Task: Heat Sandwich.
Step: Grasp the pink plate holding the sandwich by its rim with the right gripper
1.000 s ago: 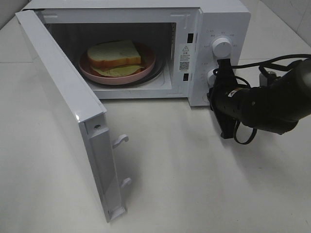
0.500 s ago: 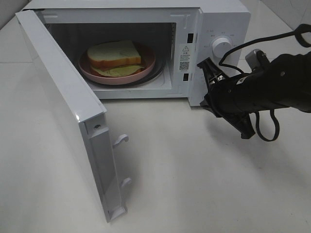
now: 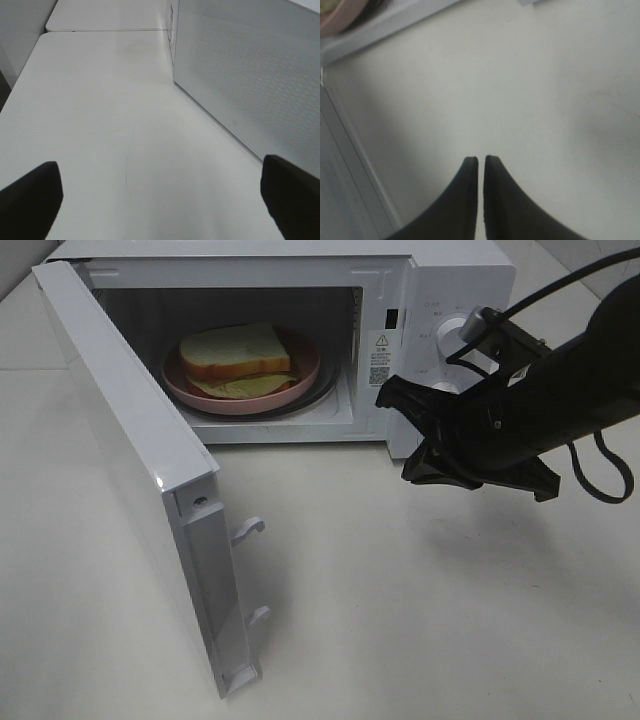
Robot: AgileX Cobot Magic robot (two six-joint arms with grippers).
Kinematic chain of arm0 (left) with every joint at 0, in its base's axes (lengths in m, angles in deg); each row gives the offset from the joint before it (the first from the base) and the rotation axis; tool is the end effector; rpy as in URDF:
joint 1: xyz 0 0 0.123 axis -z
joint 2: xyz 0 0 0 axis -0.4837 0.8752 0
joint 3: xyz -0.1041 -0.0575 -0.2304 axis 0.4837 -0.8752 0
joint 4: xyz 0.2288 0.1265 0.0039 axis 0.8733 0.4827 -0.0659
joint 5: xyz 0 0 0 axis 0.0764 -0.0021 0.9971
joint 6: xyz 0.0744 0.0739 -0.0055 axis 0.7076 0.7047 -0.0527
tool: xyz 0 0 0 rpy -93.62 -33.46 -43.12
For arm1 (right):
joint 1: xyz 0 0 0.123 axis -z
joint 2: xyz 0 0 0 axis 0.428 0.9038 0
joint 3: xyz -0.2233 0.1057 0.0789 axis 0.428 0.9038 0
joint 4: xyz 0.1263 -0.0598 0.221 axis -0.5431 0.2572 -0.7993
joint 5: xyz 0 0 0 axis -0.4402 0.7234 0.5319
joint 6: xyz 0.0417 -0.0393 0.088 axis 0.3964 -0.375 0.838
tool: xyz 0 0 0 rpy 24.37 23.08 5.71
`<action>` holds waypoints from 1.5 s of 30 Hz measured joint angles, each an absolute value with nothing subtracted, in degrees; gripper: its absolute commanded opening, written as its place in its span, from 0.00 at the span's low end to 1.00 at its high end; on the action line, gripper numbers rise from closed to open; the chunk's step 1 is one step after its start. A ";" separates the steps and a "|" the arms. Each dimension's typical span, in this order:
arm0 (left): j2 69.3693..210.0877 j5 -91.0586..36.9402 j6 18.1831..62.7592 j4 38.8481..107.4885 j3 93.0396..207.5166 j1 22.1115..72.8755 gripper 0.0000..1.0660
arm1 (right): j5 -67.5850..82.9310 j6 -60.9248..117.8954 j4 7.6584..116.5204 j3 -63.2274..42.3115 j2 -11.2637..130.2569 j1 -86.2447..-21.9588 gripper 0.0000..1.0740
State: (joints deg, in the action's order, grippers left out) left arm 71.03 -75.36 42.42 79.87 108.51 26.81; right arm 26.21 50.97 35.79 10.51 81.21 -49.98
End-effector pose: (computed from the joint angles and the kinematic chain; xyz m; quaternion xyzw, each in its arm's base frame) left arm 0.0430 -0.0108 0.2778 0.0285 0.8442 -0.0325 0.5342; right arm 0.2863 0.1448 0.1503 0.1370 0.9350 0.2266 0.2359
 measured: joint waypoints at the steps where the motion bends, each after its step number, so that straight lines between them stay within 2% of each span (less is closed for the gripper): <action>1: 71.03 -75.36 42.42 79.87 108.51 26.81 0.97 | 28.73 50.80 37.22 9.60 81.21 -49.98 0.09; 9: 71.03 -75.36 42.42 79.87 108.51 26.81 0.97 | 45.17 48.11 48.91 2.95 80.93 -49.98 0.11; 12: 71.03 -75.36 42.42 79.87 108.51 26.81 0.97 | 48.21 45.07 50.23 1.57 80.87 -49.98 0.11; 20: 71.03 -75.36 42.36 79.87 108.51 26.81 0.97 | 60.01 20.44 51.66 -2.84 80.87 -49.98 0.11; 34: 71.03 -75.36 42.36 79.87 108.51 26.81 0.97 | 64.94 -19.84 52.98 -3.41 80.87 -49.98 0.13; 41: 71.03 -75.36 42.36 79.87 108.51 26.81 0.97 | 65.23 -36.12 57.51 -3.41 80.87 -49.98 0.15; 45: 71.03 -75.36 42.36 79.87 108.51 26.81 0.97 | 65.23 -37.95 59.45 -3.41 80.87 -49.98 0.18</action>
